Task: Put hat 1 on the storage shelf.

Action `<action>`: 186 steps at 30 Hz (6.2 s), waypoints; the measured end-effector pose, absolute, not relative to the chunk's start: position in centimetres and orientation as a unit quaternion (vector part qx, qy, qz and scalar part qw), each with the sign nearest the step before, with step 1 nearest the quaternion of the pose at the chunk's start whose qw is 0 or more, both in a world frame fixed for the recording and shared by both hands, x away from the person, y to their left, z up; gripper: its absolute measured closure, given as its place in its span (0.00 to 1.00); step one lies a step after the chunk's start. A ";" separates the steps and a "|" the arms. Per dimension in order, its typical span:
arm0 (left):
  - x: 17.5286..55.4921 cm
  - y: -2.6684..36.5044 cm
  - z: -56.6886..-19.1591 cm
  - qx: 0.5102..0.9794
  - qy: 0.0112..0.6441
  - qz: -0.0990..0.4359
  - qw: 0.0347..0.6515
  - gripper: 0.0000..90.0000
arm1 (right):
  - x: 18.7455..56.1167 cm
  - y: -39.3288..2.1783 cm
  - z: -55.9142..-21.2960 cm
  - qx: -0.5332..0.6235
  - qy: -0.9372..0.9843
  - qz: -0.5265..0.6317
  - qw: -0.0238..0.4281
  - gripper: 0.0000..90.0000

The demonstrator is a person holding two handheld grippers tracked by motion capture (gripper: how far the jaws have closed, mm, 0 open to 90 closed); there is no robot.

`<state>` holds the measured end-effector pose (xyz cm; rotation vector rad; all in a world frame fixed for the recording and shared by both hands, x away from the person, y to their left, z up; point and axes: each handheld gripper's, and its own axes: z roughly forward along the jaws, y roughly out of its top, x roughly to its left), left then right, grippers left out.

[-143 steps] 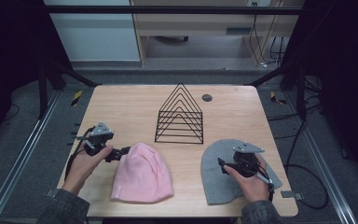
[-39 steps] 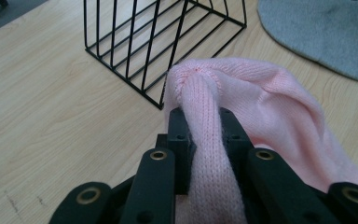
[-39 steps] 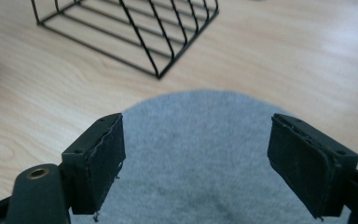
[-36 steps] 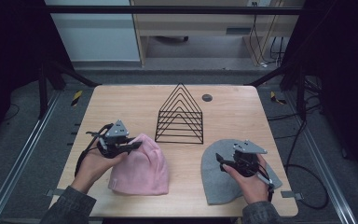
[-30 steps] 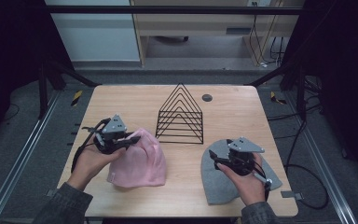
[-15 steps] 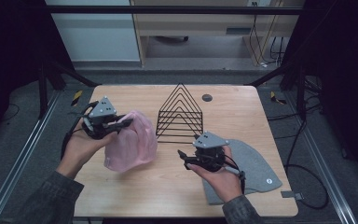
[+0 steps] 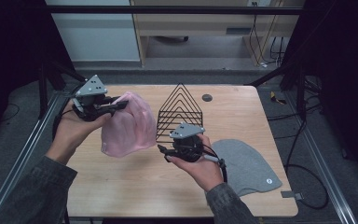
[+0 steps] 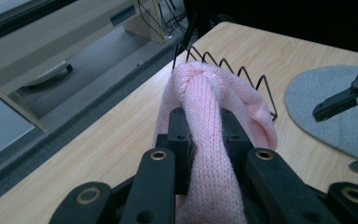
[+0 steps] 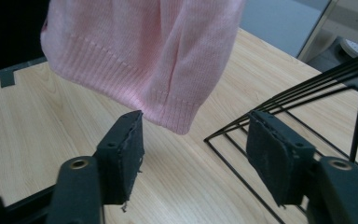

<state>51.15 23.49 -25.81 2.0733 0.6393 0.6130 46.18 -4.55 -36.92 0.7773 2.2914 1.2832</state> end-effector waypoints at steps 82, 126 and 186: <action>61.4 15.3 -21.4 0.778 0.243 0.260 0.518 0.85 | 57.6 -10.7 -31.4 0.303 0.805 0.440 0.257 0.92; 59.8 13.0 -25.4 0.806 0.215 0.234 0.499 0.84 | 56.4 -13.8 -35.9 0.323 0.813 0.411 0.257 0.94; 58.5 11.1 -33.5 0.847 0.207 0.164 0.462 0.79 | 56.2 -14.9 -43.8 0.353 0.843 0.343 0.216 0.92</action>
